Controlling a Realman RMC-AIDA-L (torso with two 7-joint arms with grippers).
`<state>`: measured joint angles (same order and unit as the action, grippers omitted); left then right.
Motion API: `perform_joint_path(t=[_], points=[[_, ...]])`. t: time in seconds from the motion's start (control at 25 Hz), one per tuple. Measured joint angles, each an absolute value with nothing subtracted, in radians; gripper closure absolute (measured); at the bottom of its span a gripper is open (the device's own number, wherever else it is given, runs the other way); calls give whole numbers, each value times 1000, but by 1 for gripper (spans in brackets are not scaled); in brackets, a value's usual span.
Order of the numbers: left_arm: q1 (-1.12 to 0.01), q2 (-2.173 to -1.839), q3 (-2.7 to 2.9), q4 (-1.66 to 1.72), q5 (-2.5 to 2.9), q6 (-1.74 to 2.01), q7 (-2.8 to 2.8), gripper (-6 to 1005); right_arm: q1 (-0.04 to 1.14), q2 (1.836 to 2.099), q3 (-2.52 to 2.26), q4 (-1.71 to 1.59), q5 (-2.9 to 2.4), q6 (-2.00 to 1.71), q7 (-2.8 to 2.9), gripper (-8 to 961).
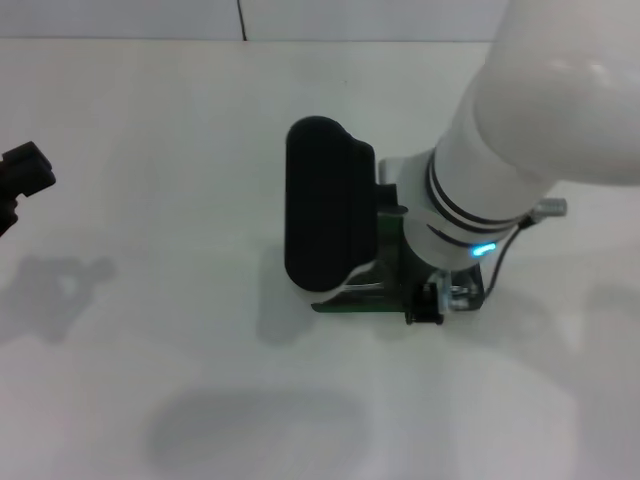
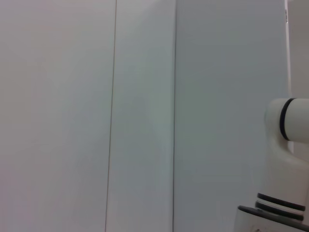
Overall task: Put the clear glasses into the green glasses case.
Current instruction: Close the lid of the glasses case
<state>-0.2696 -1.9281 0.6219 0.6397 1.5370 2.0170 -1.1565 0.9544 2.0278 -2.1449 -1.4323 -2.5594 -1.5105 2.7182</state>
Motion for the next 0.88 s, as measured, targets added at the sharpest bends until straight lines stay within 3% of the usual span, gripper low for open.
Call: perform_joint_path(t=[0.44, 0.88], points=[[-266, -1927, 621, 640, 1535, 2017, -1166, 927, 775, 2028, -2118, -1684, -2690, -1574, 2729, 812], [-302, -1930, 556, 641, 1516, 2017, -1249, 927, 413, 2026, -1742, -1997, -2513, -1477, 2532, 806]])
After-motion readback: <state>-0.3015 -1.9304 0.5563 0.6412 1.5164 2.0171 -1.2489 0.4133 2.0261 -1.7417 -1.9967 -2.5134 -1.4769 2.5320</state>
